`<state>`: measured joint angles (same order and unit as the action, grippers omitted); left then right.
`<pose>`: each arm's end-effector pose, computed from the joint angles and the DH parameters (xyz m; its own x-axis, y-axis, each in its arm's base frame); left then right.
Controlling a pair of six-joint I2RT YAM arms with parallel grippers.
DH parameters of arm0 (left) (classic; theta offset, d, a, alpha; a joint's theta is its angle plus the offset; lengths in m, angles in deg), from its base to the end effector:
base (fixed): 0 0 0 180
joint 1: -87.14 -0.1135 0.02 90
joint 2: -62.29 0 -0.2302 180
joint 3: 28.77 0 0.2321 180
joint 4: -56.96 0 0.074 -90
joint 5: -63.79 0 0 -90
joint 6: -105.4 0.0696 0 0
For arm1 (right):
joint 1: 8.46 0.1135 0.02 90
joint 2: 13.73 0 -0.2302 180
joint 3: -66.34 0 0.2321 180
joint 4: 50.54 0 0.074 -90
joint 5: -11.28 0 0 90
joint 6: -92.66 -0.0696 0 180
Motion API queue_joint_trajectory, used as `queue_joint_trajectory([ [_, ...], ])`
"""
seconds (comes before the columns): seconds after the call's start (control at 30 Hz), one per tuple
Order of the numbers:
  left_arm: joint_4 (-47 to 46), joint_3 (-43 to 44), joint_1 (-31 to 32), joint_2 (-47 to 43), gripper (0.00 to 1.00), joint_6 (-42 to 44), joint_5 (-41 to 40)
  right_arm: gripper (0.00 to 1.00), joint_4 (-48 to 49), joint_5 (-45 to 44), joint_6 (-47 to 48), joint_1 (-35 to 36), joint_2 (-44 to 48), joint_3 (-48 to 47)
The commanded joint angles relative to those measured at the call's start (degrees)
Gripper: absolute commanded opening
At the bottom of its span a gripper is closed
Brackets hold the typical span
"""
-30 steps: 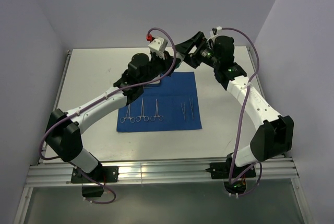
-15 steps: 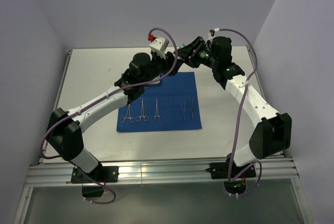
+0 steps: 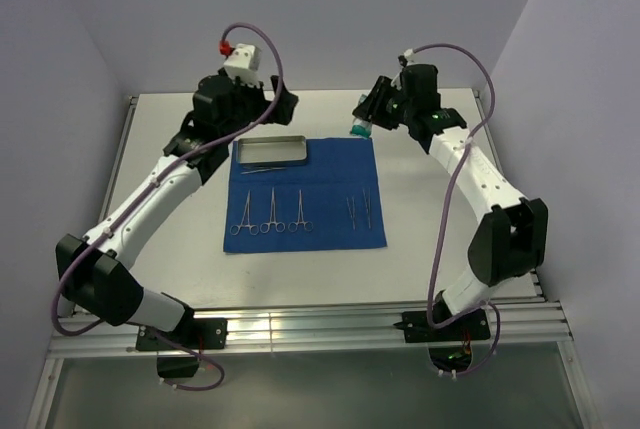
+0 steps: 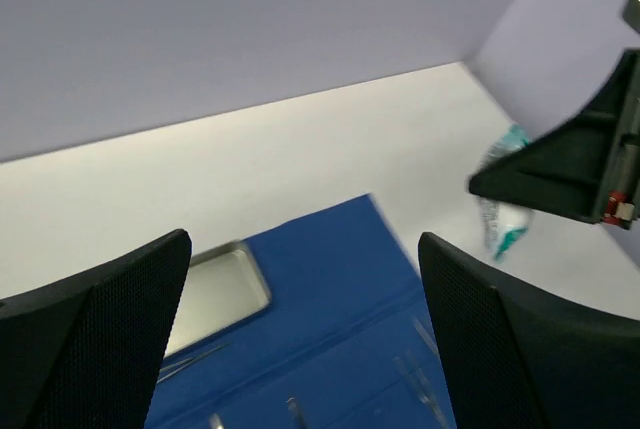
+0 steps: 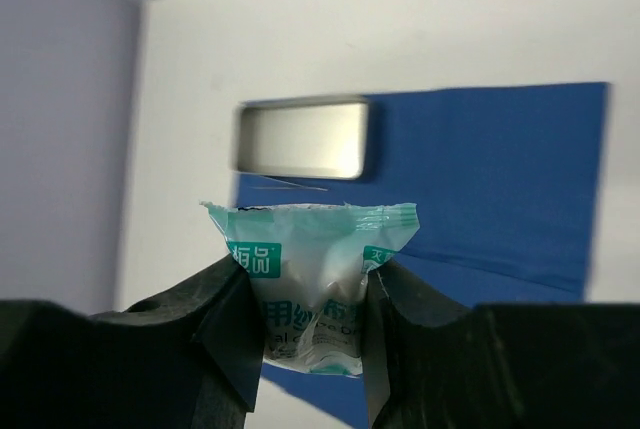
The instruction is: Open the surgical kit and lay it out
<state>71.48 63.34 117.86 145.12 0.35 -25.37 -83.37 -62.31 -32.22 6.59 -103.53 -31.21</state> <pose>0.3118 -0.1865 0.3662 -0.2117 -0.1762 -0.9613 0.4850 0.8350 -0.2599 0.3586 0.1168 0.3153 -0.6196 0.4015 -0.6745 -0.1730 0.7684 0.6162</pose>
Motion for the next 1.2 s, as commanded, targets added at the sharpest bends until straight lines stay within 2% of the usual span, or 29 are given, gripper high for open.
queue_joint_trajectory([
  [0.0, 15.7, 2.8, -3.6, -0.7, 0.99, 2.3, 1.4, 0.43, -6.1, -6.0, 11.7, 0.0, -5.5, -2.3],
  [0.17, 21.5, 0.5, -8.8, -0.7, 0.99, 2.7, 10.1, 0.42, -7.1, -8.5, 17.0, 0.9, -13.9, -5.6],
  [0.4, 26.6, -0.5, -10.6, 2.7, 0.99, 4.1, 11.5, 0.42, -8.1, -11.7, 20.9, 3.2, -25.1, -14.7],
  [0.57, 28.2, -1.0, -12.5, 4.4, 0.99, 3.2, 13.7, 0.42, -8.5, -11.7, 20.1, 4.5, -30.2, -16.7],
  [0.77, 28.9, -2.6, -12.9, 4.5, 0.99, 3.6, 14.0, 0.44, -9.4, -14.5, 19.1, 5.4, -32.7, -16.0],
  [0.97, 27.5, -6.5, -12.9, 4.0, 0.99, 10.2, 16.3, 0.44, -9.2, -16.0, 19.2, 5.5, -34.0, -15.5],
  [1.17, 29.1, -5.5, -13.1, 6.2, 0.97, 11.7, 18.7, 0.48, -9.2, -16.2, 19.3, 5.5, -35.6, -16.1],
])
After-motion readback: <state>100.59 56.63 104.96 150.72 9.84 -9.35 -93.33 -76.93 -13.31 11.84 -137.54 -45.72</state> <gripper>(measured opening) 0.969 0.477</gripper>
